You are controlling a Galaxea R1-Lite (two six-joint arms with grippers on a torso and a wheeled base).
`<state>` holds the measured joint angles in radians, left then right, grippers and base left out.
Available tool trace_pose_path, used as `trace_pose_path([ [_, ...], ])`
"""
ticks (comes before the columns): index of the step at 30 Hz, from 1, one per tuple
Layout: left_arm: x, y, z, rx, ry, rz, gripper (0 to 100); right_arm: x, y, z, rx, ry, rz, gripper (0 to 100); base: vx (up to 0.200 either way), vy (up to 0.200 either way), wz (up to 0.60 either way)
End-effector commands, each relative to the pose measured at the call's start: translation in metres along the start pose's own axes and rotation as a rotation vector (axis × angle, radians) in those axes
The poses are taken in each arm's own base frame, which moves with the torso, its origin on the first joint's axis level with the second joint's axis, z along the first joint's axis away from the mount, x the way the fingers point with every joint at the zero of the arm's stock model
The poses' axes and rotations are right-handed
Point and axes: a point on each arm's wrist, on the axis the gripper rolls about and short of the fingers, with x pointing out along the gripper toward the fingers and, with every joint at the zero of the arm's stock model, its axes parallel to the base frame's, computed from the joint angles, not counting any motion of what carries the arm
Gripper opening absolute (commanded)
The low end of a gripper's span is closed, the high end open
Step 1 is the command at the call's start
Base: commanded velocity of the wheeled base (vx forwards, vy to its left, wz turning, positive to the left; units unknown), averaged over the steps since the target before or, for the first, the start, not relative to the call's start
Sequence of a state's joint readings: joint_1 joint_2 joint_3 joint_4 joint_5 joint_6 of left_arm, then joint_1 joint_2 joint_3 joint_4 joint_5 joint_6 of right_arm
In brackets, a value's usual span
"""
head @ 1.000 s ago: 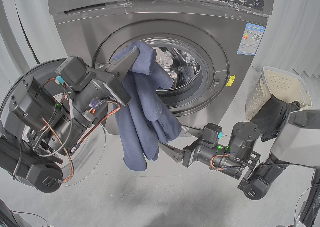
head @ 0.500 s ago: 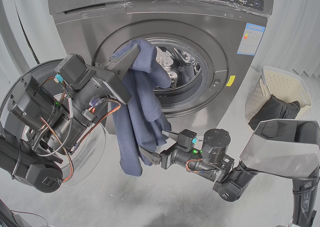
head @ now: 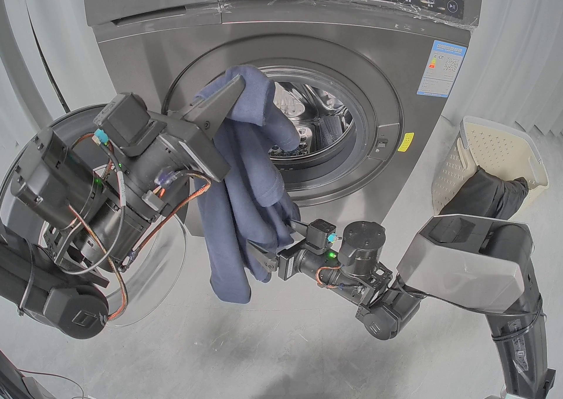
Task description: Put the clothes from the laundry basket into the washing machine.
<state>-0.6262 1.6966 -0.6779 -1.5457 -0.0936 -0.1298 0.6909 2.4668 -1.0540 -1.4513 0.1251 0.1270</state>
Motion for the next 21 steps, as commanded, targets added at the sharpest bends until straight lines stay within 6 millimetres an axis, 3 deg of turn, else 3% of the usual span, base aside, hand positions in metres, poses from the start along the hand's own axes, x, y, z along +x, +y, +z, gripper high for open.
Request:
trace_pose_path([
  [1,0.000,-0.001,0.001,-0.001,-0.004,-0.001,0,0.007,-0.004,-0.016,-0.001,0.011,-0.001,100,0.000,0.000,0.00],
  [9,0.000,-0.001,0.002,-0.001,-0.006,-0.003,0,0.019,0.003,-0.021,-0.007,-0.022,0.029,100,0.000,0.000,0.00],
  [10,0.000,-0.001,0.002,-0.001,-0.006,-0.005,0,0.019,0.003,-0.021,-0.007,-0.024,0.028,0,0.000,0.000,0.00],
  [16,0.000,-0.002,0.002,-0.004,-0.006,-0.007,0,0.013,-0.003,-0.018,-0.001,-0.019,0.007,0,0.000,0.000,0.00],
  [21,-0.001,0.002,-0.001,-0.001,0.003,0.006,0,-0.016,-0.020,0.010,-0.002,-0.018,-0.062,0,0.000,0.000,0.00],
])
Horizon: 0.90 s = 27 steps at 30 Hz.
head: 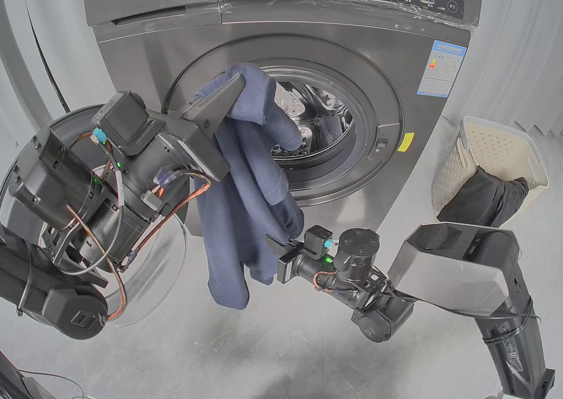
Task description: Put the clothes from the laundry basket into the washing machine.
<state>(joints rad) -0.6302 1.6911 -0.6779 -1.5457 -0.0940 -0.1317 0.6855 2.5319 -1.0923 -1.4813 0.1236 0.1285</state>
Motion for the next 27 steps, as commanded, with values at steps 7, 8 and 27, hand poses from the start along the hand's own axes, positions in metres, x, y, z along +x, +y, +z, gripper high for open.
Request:
trace_pose_path([
  [7,-0.002,0.013,-0.007,0.007,0.026,0.037,0,-0.069,-0.031,0.090,-0.022,-0.094,-0.123,0,0.000,0.000,0.00],
  [8,-0.003,0.013,-0.009,0.005,0.035,0.038,0,-0.075,-0.032,0.098,-0.024,-0.104,-0.131,0,0.000,0.000,0.00],
  [27,-0.030,0.020,-0.067,-0.023,0.283,0.072,0,-0.116,-0.010,0.177,-0.053,-0.293,-0.128,0,0.000,0.000,0.00],
])
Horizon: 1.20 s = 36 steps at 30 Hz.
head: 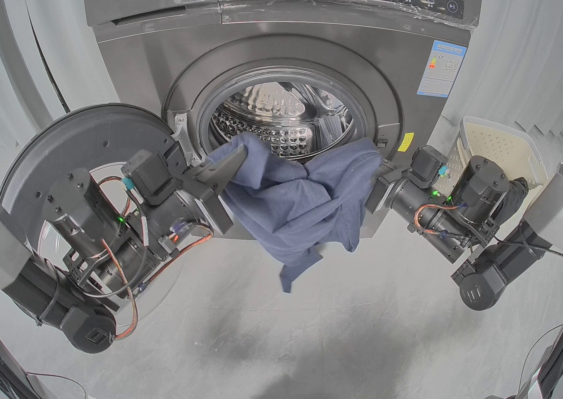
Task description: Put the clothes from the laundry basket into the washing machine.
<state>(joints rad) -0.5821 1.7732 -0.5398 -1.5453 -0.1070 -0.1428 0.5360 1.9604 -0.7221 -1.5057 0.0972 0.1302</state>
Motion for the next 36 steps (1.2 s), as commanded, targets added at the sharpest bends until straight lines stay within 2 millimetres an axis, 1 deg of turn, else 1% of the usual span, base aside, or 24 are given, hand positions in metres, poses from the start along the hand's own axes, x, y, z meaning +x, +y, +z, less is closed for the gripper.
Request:
trace_pose_path([
  [1,-0.002,0.003,-0.022,-0.012,0.080,0.012,0,-0.004,0.008,0.021,0.000,-0.059,0.018,0,0.000,0.000,0.00],
  [6,-0.011,0.002,-0.039,-0.019,0.160,0.016,0,-0.001,0.011,0.030,-0.002,-0.089,0.030,0,0.000,0.000,0.00],
  [7,-0.013,0.003,-0.043,-0.019,0.181,0.019,100,-0.001,0.011,0.030,-0.001,-0.090,0.030,0,0.000,0.000,0.00],
  [10,-0.020,0.003,-0.053,-0.025,0.230,0.023,100,-0.001,0.011,0.031,-0.001,-0.092,0.030,0,0.000,0.000,0.00],
  [13,-0.030,0.005,-0.079,-0.035,0.348,0.045,100,0.000,0.012,0.031,-0.001,-0.095,0.032,0,0.000,0.000,0.00],
  [18,-0.044,0.001,-0.110,-0.035,0.489,0.036,100,0.005,0.014,0.034,0.006,-0.115,0.033,0,0.000,0.000,0.00],
  [19,-0.045,0.001,-0.111,-0.035,0.496,0.037,100,0.005,0.015,0.035,0.006,-0.118,0.033,0,0.000,0.000,0.00],
  [21,-0.051,-0.003,-0.121,-0.042,0.550,0.022,100,0.010,0.015,0.038,0.005,-0.124,0.032,0,0.000,0.000,0.00],
  [24,-0.054,-0.004,-0.128,-0.042,0.581,0.021,100,0.011,0.015,0.039,0.005,-0.127,0.034,0,0.000,0.000,0.00],
  [26,-0.051,-0.004,-0.129,-0.043,0.573,0.022,100,0.011,0.017,0.038,0.007,-0.123,0.038,0,0.000,0.000,0.00],
  [28,-0.043,-0.005,-0.127,-0.042,0.542,0.014,100,0.010,0.022,0.036,0.014,-0.116,0.050,0,0.000,0.000,0.00],
  [32,-0.020,-0.006,-0.120,-0.034,0.448,-0.005,100,0.010,0.023,0.035,0.014,-0.111,0.054,0,0.000,0.000,0.00],
  [35,0.001,-0.009,-0.118,-0.030,0.378,-0.023,100,0.012,0.024,0.027,0.019,-0.091,0.054,0,0.000,0.000,0.00],
  [36,0.002,-0.009,-0.118,-0.032,0.376,-0.023,100,0.012,0.024,0.027,0.019,-0.091,0.056,0,0.000,0.000,0.00],
])
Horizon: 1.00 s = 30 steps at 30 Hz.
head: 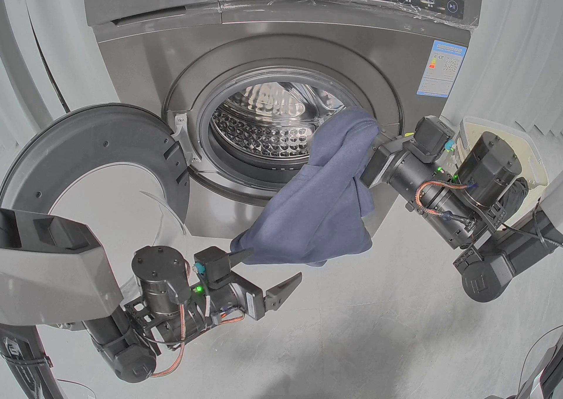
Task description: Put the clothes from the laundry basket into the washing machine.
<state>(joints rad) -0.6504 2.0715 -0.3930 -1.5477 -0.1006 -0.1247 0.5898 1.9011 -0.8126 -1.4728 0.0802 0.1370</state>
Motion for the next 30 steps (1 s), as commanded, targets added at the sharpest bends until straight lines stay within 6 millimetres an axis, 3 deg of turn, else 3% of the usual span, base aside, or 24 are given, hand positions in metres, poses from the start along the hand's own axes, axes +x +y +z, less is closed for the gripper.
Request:
trace_pose_path([
  [1,0.028,-0.005,0.009,0.009,-0.078,-0.030,100,0.002,0.006,-0.009,0.011,0.023,0.017,0,0.000,0.000,0.00],
  [11,0.080,0.000,-0.005,0.016,-0.129,-0.043,100,0.001,0.029,-0.012,0.046,0.043,0.049,0,0.000,0.000,0.00],
  [30,0.124,0.024,-0.035,0.060,-0.145,0.006,100,-0.014,0.051,-0.009,0.072,0.074,0.099,0,0.000,0.000,0.00],
])
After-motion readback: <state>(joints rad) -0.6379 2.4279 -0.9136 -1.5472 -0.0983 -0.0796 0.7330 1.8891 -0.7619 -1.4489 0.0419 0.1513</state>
